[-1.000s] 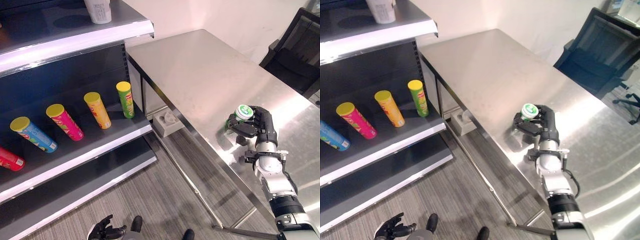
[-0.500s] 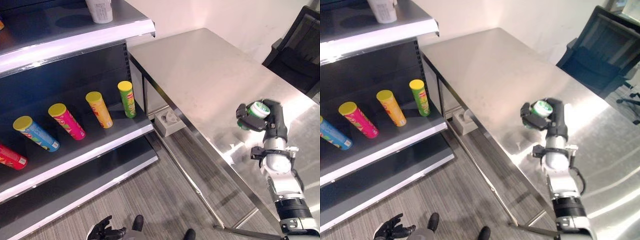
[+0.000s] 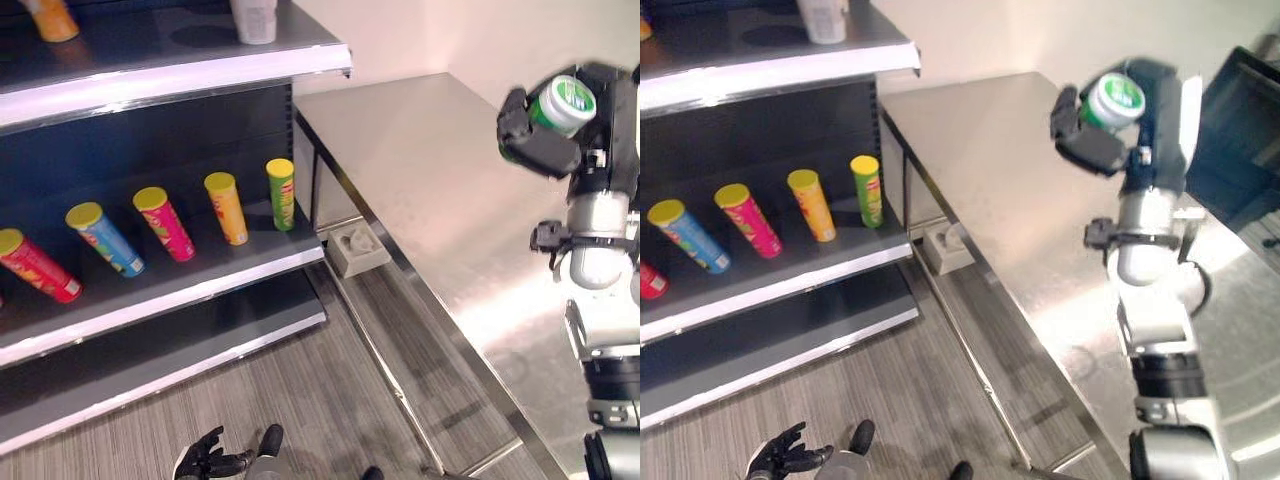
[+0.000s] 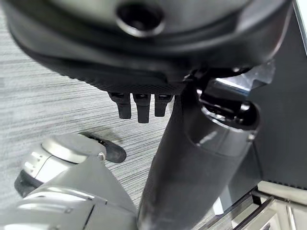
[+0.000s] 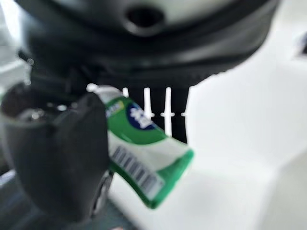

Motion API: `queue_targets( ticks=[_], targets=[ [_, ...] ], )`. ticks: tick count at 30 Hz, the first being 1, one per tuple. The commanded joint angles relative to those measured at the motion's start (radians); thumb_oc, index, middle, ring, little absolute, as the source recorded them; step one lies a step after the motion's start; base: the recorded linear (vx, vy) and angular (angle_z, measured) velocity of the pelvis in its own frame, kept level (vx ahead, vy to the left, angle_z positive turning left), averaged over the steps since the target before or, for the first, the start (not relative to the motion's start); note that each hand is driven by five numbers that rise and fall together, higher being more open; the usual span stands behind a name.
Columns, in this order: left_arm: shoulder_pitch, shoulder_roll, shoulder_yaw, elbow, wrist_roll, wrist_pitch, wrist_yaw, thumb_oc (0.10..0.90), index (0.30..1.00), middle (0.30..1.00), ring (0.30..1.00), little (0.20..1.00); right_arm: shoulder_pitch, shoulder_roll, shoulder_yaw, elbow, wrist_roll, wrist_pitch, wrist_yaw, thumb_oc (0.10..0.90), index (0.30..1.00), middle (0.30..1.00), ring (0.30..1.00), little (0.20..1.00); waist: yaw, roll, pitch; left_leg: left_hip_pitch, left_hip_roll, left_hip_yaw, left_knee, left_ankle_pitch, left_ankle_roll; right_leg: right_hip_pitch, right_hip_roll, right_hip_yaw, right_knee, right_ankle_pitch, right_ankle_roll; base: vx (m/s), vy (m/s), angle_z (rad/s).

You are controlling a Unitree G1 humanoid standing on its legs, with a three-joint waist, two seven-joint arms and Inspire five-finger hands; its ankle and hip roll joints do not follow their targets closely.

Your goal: Put the goods on the table back onto the shelves and tidy them up.

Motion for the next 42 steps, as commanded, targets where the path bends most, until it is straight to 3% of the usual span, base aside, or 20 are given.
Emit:
queue_targets(
  ticks=[1,2,4,7,13,18,20,21,25,26,27,29,30,31,36,42],
  targets=[
    [-0.02,0.065,-0.075,-0.035,-0.044,-0.024,0.007,0.8,0.9,0.9,0.9,0.9,-0.165,-0.105,0.009,-0.099,0.033,-0.121,-0.031,0.4,0.3,0.3,0.3,0.3,0.021,-0.02,-0.039,-0.051,0.046,0.064,0.012,0.008,-0.053,0.06,-0.008,-0.013,0.01,-0.157,-0.004,-0.28,-0.032,0.79],
    [-0.037,0.06,-0.078,-0.028,-0.039,-0.02,0.005,0.8,0.9,0.9,0.9,0.9,-0.202,-0.134,0.039,-0.104,0.031,-0.115,-0.032,0.4,0.3,0.3,0.3,0.3,-0.003,-0.028,-0.023,-0.08,0.092,0.249,0.073,0.004,-0.034,0.052,-0.033,-0.084,0.01,-0.142,-0.001,-0.22,-0.035,1.18],
    [-0.026,0.065,-0.067,-0.031,-0.038,-0.015,0.003,0.8,0.9,0.9,0.9,0.9,-0.237,-0.134,0.067,-0.118,0.032,-0.105,-0.032,0.4,0.3,0.3,0.3,0.3,-0.007,-0.036,-0.029,-0.069,0.126,0.333,0.134,-0.039,-0.02,0.051,-0.042,-0.089,0.011,-0.153,0.0,-0.12,-0.003,1.67],
    [-0.024,0.06,-0.057,0.011,-0.029,-0.016,0.006,0.8,0.9,0.9,0.9,0.9,-0.273,-0.116,0.087,-0.135,0.053,-0.105,-0.018,0.4,0.3,0.3,0.3,0.3,-0.013,-0.032,-0.039,-0.02,0.136,0.332,0.21,-0.12,-0.025,0.056,-0.064,-0.114,0.02,-0.14,-0.004,-0.05,0.094,0.36],
    [-0.015,0.047,-0.063,0.066,0.007,0.002,0.012,0.8,0.9,0.9,0.9,0.9,-0.296,-0.102,0.096,-0.146,0.137,-0.106,0.02,0.4,0.3,0.3,0.3,0.3,-0.033,-0.001,-0.094,0.06,0.105,0.361,0.094,-0.114,-0.021,0.067,-0.103,-0.178,0.054,-0.12,0.018,0.05,0.168,0.63],
    [-0.021,0.048,-0.077,0.102,0.043,0.006,0.012,0.8,0.9,0.9,0.9,0.9,-0.336,-0.077,0.126,-0.135,0.166,-0.1,0.03,0.4,0.3,0.3,0.3,0.3,-0.014,-0.001,-0.12,0.087,0.03,0.335,0.011,-0.118,0.01,0.074,-0.185,-0.217,0.087,-0.081,0.061,0.05,0.262,0.51],
    [-0.017,0.051,-0.08,0.113,0.055,0.004,0.012,0.8,0.9,0.9,0.9,0.9,-0.363,-0.061,0.143,-0.128,0.174,-0.096,0.037,0.4,0.3,0.3,0.3,0.3,0.001,-0.006,-0.125,0.085,-0.02,0.321,0.007,-0.14,0.038,0.071,-0.236,-0.225,0.12,-0.06,0.086,0.06,0.356,0.23],
    [-0.013,0.053,-0.081,0.108,0.056,0.002,0.01,0.8,0.9,0.9,0.9,0.9,-0.379,-0.052,0.158,-0.115,0.179,-0.094,0.038,0.4,0.3,0.3,0.3,0.3,0.012,-0.008,-0.123,0.092,-0.056,0.32,0.006,-0.157,0.061,0.056,-0.28,-0.218,0.175,-0.056,0.103,0.06,0.318,0.21],
    [-0.019,0.075,-0.09,0.11,0.064,0.001,0.012,0.8,0.9,0.9,0.9,0.9,-0.424,-0.056,0.202,-0.064,0.185,-0.078,0.038,0.4,0.3,0.3,0.3,0.3,0.012,-0.008,-0.097,0.112,-0.112,0.293,0.0,-0.176,0.103,0.003,-0.367,-0.167,0.343,0.008,0.132,0.0,0.22,0.14],
    [-0.028,0.096,-0.094,0.097,0.048,-0.005,0.016,0.8,0.9,0.9,0.9,0.9,-0.442,-0.085,0.235,-0.044,0.183,-0.073,0.043,0.4,0.3,0.3,0.3,0.3,-0.007,-0.001,-0.08,0.093,-0.113,0.26,-0.001,-0.148,0.113,-0.066,-0.305,-0.031,0.329,-0.01,0.098,-0.13,0.054,0.35],
    [-0.029,0.095,-0.093,0.096,0.048,-0.005,0.016,0.8,0.9,0.9,0.9,0.9,-0.444,-0.085,0.236,-0.042,0.183,-0.074,0.043,0.4,0.3,0.3,0.3,0.3,-0.005,0.0,-0.081,0.093,-0.111,0.262,-0.001,-0.149,0.111,-0.068,-0.302,-0.03,0.329,-0.011,0.096,-0.14,-0.003,0.55],
    [-0.034,0.104,-0.092,0.084,0.024,-0.011,0.014,0.8,0.9,0.9,0.9,0.9,-0.482,-0.102,0.268,0.006,0.211,-0.076,0.042,0.4,0.3,0.3,0.3,0.3,-0.01,-0.005,-0.072,0.087,-0.112,0.233,-0.001,-0.143,0.104,-0.088,-0.239,0.062,0.222,-0.032,0.092,0.0,-0.055,0.52],
    [-0.035,0.103,-0.091,0.084,0.024,-0.011,0.014,0.8,0.9,0.9,0.9,0.9,-0.485,-0.103,0.27,0.009,0.212,-0.078,0.042,0.4,0.3,0.3,0.3,0.3,-0.011,-0.004,-0.074,0.082,-0.112,0.232,-0.001,-0.139,0.105,-0.088,-0.237,0.06,0.213,-0.024,0.091,0.04,-0.096,0.25],
    [-0.034,0.118,-0.088,0.078,0.011,-0.016,0.015,0.8,0.9,0.9,0.9,0.9,-0.506,-0.125,0.28,0.071,0.22,-0.075,0.035,0.4,0.3,0.3,0.3,0.3,-0.009,-0.023,-0.071,0.08,-0.118,0.199,0.002,-0.14,0.101,-0.073,-0.202,0.118,0.148,-0.044,0.099,0.03,-0.112,0.25],
    [-0.017,0.093,-0.044,0.077,-0.094,-0.011,0.031,0.8,0.9,0.9,0.9,0.9,-0.564,-0.099,0.342,0.186,0.272,-0.065,0.036,0.4,0.3,0.3,0.3,0.3,0.015,-0.059,-0.104,0.076,-0.102,0.173,0.001,-0.136,0.083,0.007,-0.17,0.093,0.039,-0.017,0.098,0.08,-0.128,0.48],
    [-0.002,0.08,-0.035,0.098,-0.122,-0.006,0.031,0.8,0.9,0.9,0.9,0.9,-0.612,-0.073,0.375,0.357,0.268,-0.039,0.026,0.4,0.3,0.3,0.3,0.3,0.042,-0.075,-0.12,0.08,-0.087,0.14,-0.001,-0.133,0.068,0.046,-0.153,0.053,0.012,-0.031,0.091,0.06,-0.074,0.14]
  ],
)
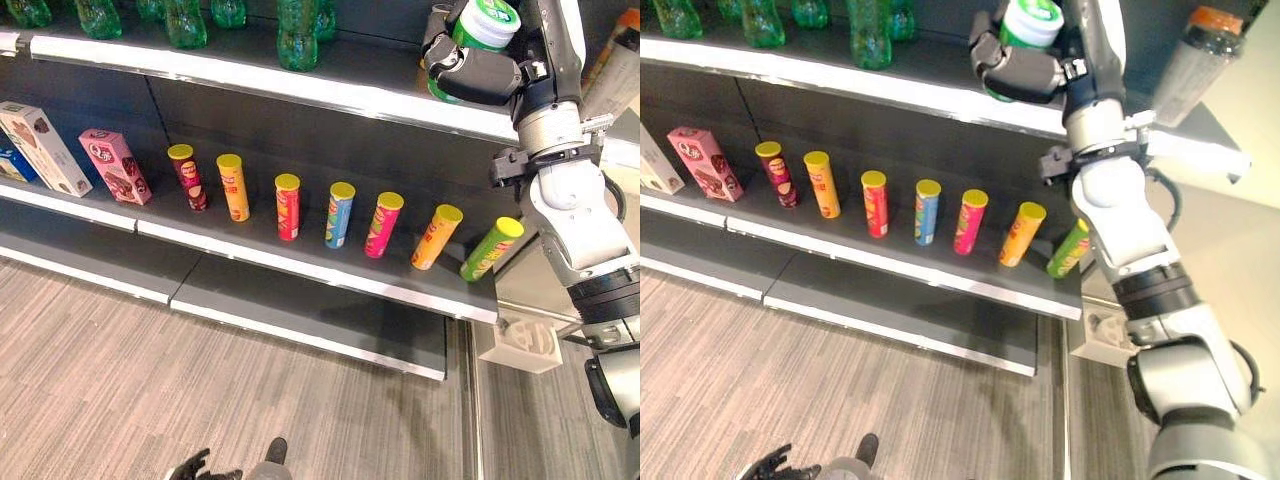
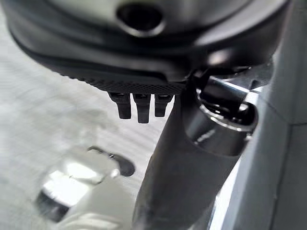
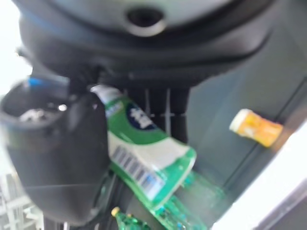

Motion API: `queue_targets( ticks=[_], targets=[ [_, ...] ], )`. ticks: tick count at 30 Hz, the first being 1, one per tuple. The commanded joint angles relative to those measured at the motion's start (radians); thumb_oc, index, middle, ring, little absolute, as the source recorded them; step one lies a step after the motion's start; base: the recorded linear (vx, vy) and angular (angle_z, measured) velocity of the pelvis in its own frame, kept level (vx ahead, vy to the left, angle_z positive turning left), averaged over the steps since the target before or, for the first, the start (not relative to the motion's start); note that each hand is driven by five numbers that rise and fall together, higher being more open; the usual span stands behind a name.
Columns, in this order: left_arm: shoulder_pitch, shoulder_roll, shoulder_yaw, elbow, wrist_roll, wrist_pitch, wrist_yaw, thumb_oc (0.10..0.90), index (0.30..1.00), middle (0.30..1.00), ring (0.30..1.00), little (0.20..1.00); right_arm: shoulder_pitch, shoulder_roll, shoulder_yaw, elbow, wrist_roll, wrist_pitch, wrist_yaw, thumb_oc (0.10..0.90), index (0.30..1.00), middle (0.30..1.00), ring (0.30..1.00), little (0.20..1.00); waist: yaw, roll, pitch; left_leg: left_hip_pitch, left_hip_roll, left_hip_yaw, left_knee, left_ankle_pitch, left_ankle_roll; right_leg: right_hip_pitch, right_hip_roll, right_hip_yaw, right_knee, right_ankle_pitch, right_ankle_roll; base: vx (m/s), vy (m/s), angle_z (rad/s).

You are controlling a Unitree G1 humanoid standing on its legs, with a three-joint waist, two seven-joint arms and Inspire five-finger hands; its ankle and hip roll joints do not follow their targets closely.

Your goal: Put the goods on the table back onto the shelves and tidy them up.

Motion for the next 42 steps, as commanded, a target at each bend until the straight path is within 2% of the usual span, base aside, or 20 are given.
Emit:
queue_targets(
  ticks=[1,5,15,26,36,42],
  targets=[
    [-0.049,0.067,-0.02,0.007,-0.027,-0.028,0.01,0.8,0.9,0.9,0.9,0.9,-0.251,-0.014,0.025,0.1,0.027,-0.038,-0.051,0.4,0.3,0.3,0.3,0.3,0.04,-0.046,-0.078,0.021,-0.023,0.02,0.003,-0.133,0.001,0.019,-0.06,-0.045,0.016,-0.05,0.053,0.05,-0.07,0.24],
    [-0.05,0.074,-0.041,0.007,-0.04,-0.027,0.005,0.8,0.9,0.9,0.9,0.9,-0.324,-0.011,0.052,0.265,0.002,-0.02,-0.07,0.4,0.3,0.3,0.3,0.3,0.066,-0.046,-0.082,-0.002,-0.028,-0.024,0.002,-0.124,-0.003,0.029,-0.06,-0.107,0.019,-0.056,0.051,0.05,-0.058,0.34],
    [-0.066,0.09,-0.081,0.0,-0.028,-0.028,0.0,0.8,0.9,0.9,0.9,0.9,-0.362,-0.05,0.066,0.388,-0.027,-0.006,-0.082,0.4,0.3,0.3,0.3,0.3,0.088,-0.034,-0.082,-0.036,-0.04,-0.079,0.002,-0.119,-0.007,0.042,-0.066,-0.175,0.023,-0.064,0.054,0.03,-0.021,0.26],
    [-0.079,0.108,-0.121,-0.066,-0.028,-0.039,-0.004,0.8,0.9,0.9,0.9,0.9,-0.423,-0.075,0.119,0.538,-0.103,0.019,-0.108,0.4,0.3,0.3,0.3,0.3,0.094,-0.036,-0.082,-0.044,-0.043,-0.083,0.002,-0.124,-0.006,0.045,-0.066,-0.191,0.019,-0.066,0.056,0.01,-0.007,0.06],
    [-0.084,0.109,-0.139,-0.075,-0.022,-0.041,-0.002,0.8,0.9,0.9,0.9,0.9,-0.438,-0.09,0.161,0.6,-0.139,0.034,-0.1,0.4,0.3,0.3,0.3,0.3,0.079,-0.04,-0.079,-0.043,-0.044,-0.096,0.002,-0.127,-0.005,0.054,-0.066,-0.205,0.03,-0.073,0.054,0.0,-0.009,0.02],
    [-0.092,0.107,-0.151,-0.074,-0.011,-0.04,-0.001,0.8,0.9,0.9,0.9,0.9,-0.425,-0.079,0.15,0.632,-0.156,0.044,-0.109,0.4,0.3,0.3,0.3,0.3,0.068,-0.038,-0.078,-0.041,-0.04,-0.089,0.002,-0.129,-0.008,0.053,-0.063,-0.203,0.027,-0.074,0.052,0.0,-0.002,0.01]
  ],
)
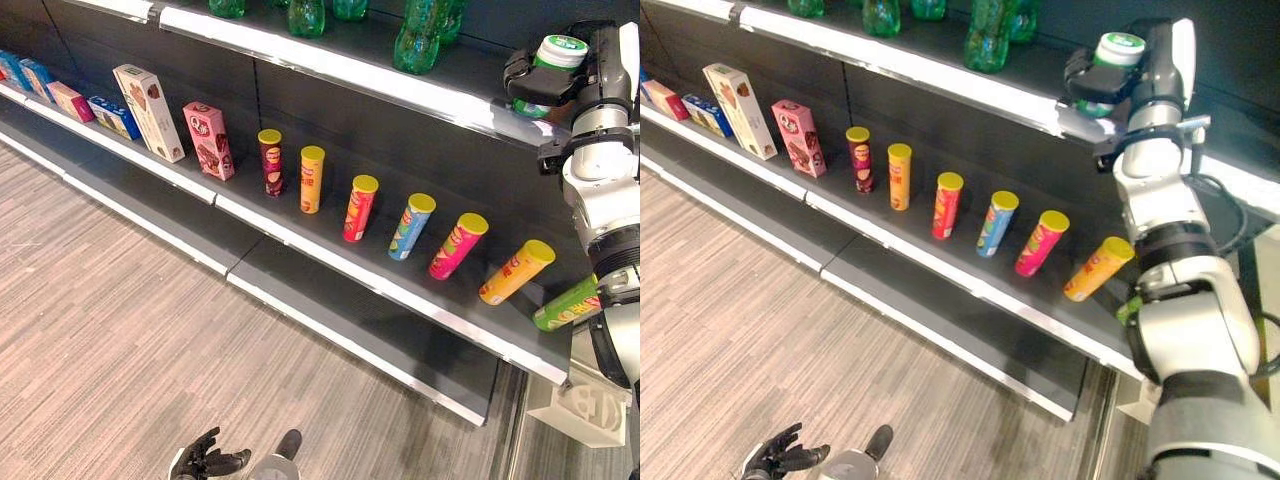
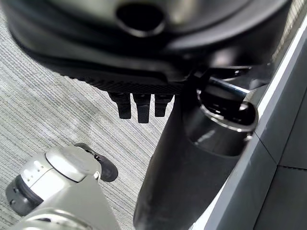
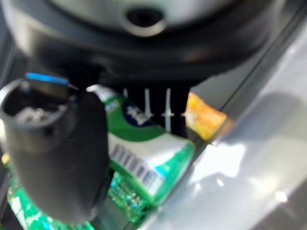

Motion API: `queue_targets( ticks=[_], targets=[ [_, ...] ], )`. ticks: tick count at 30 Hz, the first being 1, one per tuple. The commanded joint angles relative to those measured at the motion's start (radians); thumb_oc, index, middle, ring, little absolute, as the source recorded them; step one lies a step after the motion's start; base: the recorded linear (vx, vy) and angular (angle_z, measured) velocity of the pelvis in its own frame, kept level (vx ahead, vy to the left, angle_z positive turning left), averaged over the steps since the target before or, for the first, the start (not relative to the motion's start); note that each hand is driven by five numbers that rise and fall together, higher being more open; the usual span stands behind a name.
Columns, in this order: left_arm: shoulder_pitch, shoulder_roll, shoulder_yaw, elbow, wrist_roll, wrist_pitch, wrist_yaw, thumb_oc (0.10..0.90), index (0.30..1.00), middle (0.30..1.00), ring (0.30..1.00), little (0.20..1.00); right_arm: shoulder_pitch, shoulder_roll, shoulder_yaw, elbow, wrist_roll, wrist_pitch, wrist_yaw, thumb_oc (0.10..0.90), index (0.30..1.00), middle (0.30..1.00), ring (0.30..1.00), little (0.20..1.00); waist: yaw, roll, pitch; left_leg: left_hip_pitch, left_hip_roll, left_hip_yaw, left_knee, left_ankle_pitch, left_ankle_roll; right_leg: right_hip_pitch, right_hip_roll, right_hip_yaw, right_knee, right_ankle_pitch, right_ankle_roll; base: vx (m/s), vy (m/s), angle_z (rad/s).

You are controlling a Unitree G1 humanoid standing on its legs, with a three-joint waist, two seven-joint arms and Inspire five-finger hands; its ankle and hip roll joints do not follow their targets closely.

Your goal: Put the goods on the table back onto the shelves and tidy them up.

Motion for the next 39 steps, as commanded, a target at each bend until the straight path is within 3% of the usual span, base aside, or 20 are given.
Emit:
queue_targets(
  ticks=[1,17,18,20,34,38,39],
  targets=[
    [-0.03,0.062,-0.068,-0.009,0.023,-0.037,-0.003,0.8,0.9,0.9,0.9,0.9,-0.167,-0.084,0.079,0.02,-0.034,-0.04,-0.044,0.4,0.3,0.3,0.3,0.3,0.007,-0.02,-0.064,0.03,0.029,0.07,0.002,-0.142,-0.01,0.021,-0.018,-0.03,0.019,-0.044,0.024,0.0,0.0,0.0],
    [-0.03,0.059,-0.079,-0.015,0.028,-0.042,0.003,0.8,0.9,0.9,0.9,0.9,-0.149,-0.061,0.06,0.064,-0.04,-0.031,-0.053,0.4,0.3,0.3,0.3,0.3,-0.002,-0.007,-0.059,0.029,0.024,0.075,0.002,-0.148,-0.006,0.013,-0.026,-0.026,0.016,-0.036,0.029,0.0,0.0,0.0],
    [-0.031,0.058,-0.078,-0.015,0.027,-0.042,0.004,0.8,0.9,0.9,0.9,0.9,-0.149,-0.059,0.061,0.065,-0.039,-0.031,-0.054,0.438,0.356,0.356,0.356,0.356,-0.003,-0.007,-0.059,0.03,0.024,0.076,0.002,-0.148,-0.006,0.013,-0.026,-0.025,0.016,-0.036,0.029,0.0,0.0,0.0],
    [-0.032,0.059,-0.077,-0.012,0.026,-0.042,0.006,0.8,0.9,0.9,0.9,0.9,-0.153,-0.055,0.062,0.068,-0.038,-0.03,-0.056,0.8,0.9,0.9,0.9,0.9,-0.004,-0.008,-0.058,0.031,0.025,0.077,0.002,-0.15,-0.005,0.013,-0.025,-0.021,0.016,-0.037,0.028,0.0,0.0,0.0],
    [-0.036,0.061,-0.076,-0.01,0.029,-0.035,0.009,0.8,0.9,0.9,0.9,0.9,-0.156,-0.039,0.033,0.043,0.01,-0.046,-0.072,0.8,0.9,0.9,0.9,0.9,-0.005,-0.013,-0.062,0.048,0.031,0.083,0.002,-0.158,-0.005,0.021,-0.02,-0.016,0.013,-0.04,0.026,0.0,0.0,0.0],
    [-0.034,0.062,-0.068,-0.021,0.03,-0.033,0.01,0.8,0.9,0.9,0.9,0.9,-0.139,-0.077,-0.023,-0.099,0.061,-0.085,-0.113,0.8,0.9,0.9,0.9,0.9,-0.012,-0.012,-0.061,0.047,0.032,0.083,0.002,-0.16,-0.004,0.019,-0.019,-0.014,0.014,-0.04,0.026,0.0,0.0,0.0],
    [-0.031,0.064,-0.054,-0.031,0.03,-0.033,0.017,0.8,0.9,0.9,0.9,0.9,-0.119,-0.109,-0.054,-0.262,0.059,-0.105,-0.139,0.8,0.9,0.9,0.9,0.9,-0.023,-0.011,-0.06,0.047,0.034,0.087,0.002,-0.161,-0.004,0.015,-0.019,-0.009,0.014,-0.04,0.026,0.0,0.0,0.0]
  ],
)
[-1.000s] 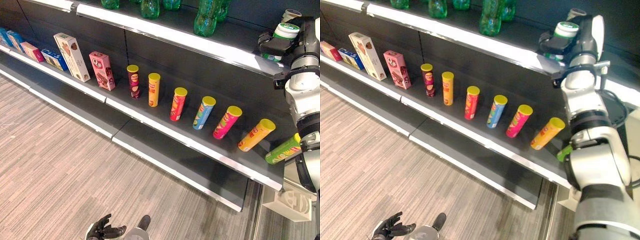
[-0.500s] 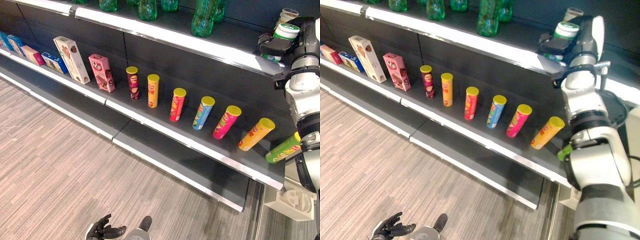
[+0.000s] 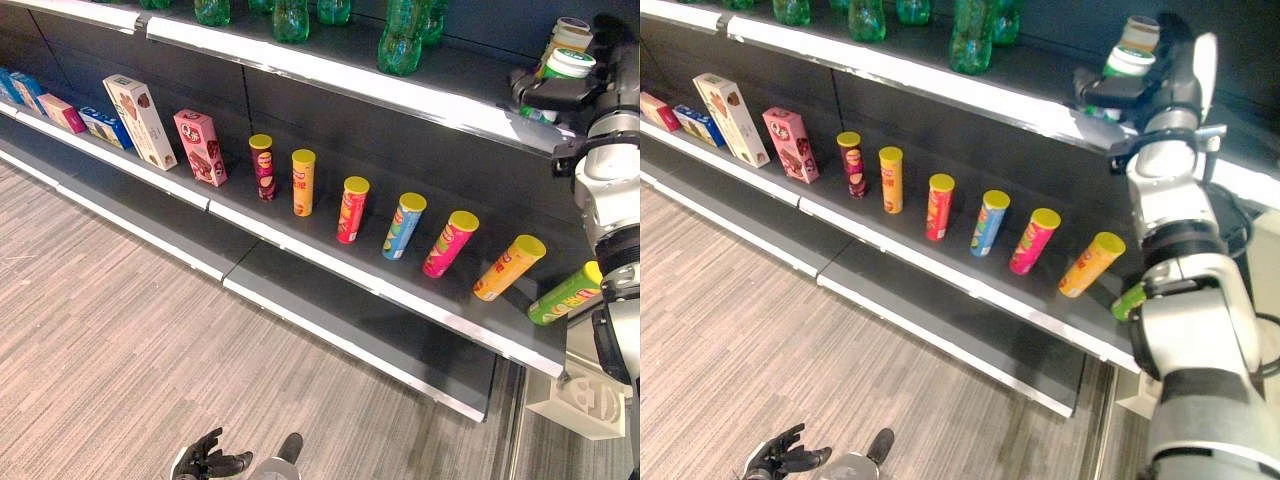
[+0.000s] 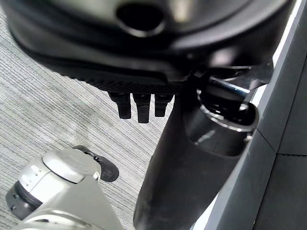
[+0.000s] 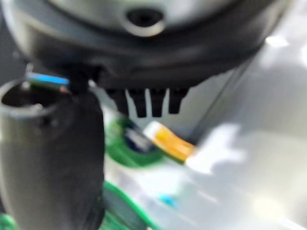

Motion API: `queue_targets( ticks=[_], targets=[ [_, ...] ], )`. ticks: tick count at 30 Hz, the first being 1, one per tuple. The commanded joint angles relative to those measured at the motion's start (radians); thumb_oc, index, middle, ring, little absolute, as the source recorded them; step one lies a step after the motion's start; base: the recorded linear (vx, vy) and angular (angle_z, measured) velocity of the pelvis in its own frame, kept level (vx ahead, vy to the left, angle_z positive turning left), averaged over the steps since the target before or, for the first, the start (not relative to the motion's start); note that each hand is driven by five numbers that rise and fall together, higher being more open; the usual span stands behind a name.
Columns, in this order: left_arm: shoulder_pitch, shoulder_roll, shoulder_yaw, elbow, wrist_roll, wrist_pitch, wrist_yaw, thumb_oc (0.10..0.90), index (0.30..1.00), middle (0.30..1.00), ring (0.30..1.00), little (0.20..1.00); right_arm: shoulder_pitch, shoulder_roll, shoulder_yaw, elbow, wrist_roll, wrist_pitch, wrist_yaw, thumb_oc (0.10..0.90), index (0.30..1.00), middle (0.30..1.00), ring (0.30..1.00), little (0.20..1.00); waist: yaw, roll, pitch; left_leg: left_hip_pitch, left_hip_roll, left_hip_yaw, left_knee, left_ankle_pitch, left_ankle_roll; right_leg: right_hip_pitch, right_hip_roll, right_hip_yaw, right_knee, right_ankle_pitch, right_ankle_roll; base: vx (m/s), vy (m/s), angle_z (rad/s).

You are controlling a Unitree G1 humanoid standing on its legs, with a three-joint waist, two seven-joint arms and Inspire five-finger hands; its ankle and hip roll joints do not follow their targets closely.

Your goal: Put the goods on the table back onto the shelves and tidy them up.

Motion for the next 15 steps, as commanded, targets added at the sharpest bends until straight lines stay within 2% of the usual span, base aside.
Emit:
queue_targets(
  ticks=[1,2,3,4,6,10,12,14,15],
  targets=[
    [-0.027,0.056,-0.029,-0.042,0.023,-0.032,0.019,0.8,0.9,0.9,0.9,0.9,-0.071,-0.125,0.01,-0.388,0.007,-0.142,-0.126,0.8,0.9,0.9,0.9,0.9,-0.005,-0.024,-0.053,0.044,0.034,0.083,0.002,-0.163,-0.004,0.014,-0.018,-0.014,0.014,-0.04,0.027,0.0,0.0,0.0],
    [-0.025,0.059,-0.031,-0.042,0.023,-0.032,0.019,0.8,0.9,0.9,0.9,0.9,-0.059,-0.125,0.0,-0.397,0.004,-0.137,-0.128,0.8,0.9,0.9,0.9,0.9,-0.003,-0.027,-0.054,0.045,0.035,0.083,0.002,-0.163,-0.004,0.014,-0.018,-0.014,0.014,-0.04,0.027,0.0,0.007,-0.1],
    [-0.019,0.053,-0.009,-0.058,0.031,-0.028,0.021,0.8,0.9,0.9,0.9,0.9,0.03,-0.159,-0.074,-0.595,-0.036,-0.158,-0.143,0.8,0.9,0.9,0.9,0.9,-0.022,-0.024,-0.052,0.048,0.038,0.092,0.002,-0.167,-0.003,0.009,-0.018,-0.006,0.015,-0.04,0.027,0.0,0.0,0.0],
    [-0.023,0.027,0.014,-0.042,0.06,-0.023,0.019,0.8,0.9,0.9,0.9,0.9,0.249,-0.151,-0.243,-0.893,-0.044,-0.213,-0.114,0.8,0.9,0.9,0.9,0.9,-0.062,-0.021,-0.053,0.062,0.041,0.111,0.002,-0.176,-0.001,0.009,-0.02,0.012,0.021,-0.044,0.026,-0.01,0.007,-0.07],
    [-0.008,-0.001,0.048,-0.051,0.079,-0.019,-0.001,0.8,0.9,0.9,0.9,0.9,0.516,-0.096,-0.361,-1.124,0.055,-0.277,0.042,0.8,0.9,0.9,0.9,0.9,-0.107,-0.023,-0.052,0.081,0.047,0.143,0.002,-0.177,0.003,0.001,-0.026,0.039,0.022,-0.04,0.024,-0.03,-0.007,-0.43],
    [-0.003,-0.009,0.076,-0.045,0.094,-0.025,-0.026,0.8,0.9,0.9,0.9,0.9,0.777,-0.022,-0.417,-1.262,0.198,-0.284,0.221,0.8,0.9,0.9,0.9,0.9,-0.141,-0.019,-0.048,0.101,0.06,0.188,0.002,-0.183,-0.002,-0.006,-0.024,0.068,0.019,-0.036,0.023,-0.03,-0.012,-0.55],
    [0.002,-0.005,0.089,-0.047,0.108,-0.03,-0.039,0.8,0.9,0.9,0.9,0.9,0.905,0.012,-0.454,-1.308,0.209,-0.277,0.281,0.8,0.9,0.9,0.9,0.9,-0.159,-0.014,-0.044,0.11,0.067,0.205,0.002,-0.185,-0.005,-0.01,-0.021,0.085,0.018,-0.036,0.022,-0.05,-0.02,-0.55],
    [-0.01,-0.01,0.103,-0.029,0.132,-0.037,-0.047,0.8,0.9,0.9,0.9,0.9,1.106,0.143,-0.438,-1.328,0.193,-0.249,0.35,0.8,0.9,0.9,0.9,0.9,-0.212,0.006,-0.03,0.123,0.08,0.245,0.002,-0.185,-0.005,-0.034,-0.017,0.129,0.022,-0.031,0.018,-0.07,-0.021,-0.43],
    [-0.005,-0.012,0.104,-0.025,0.143,-0.038,-0.052,0.8,0.9,0.9,0.9,0.9,1.143,0.168,-0.433,-1.331,0.191,-0.235,0.369,0.8,0.9,0.9,0.9,0.9,-0.218,0.009,-0.032,0.129,0.084,0.258,0.002,-0.187,-0.006,-0.036,-0.016,0.141,0.02,-0.03,0.017,-0.04,-0.016,-0.38]
  ],
)
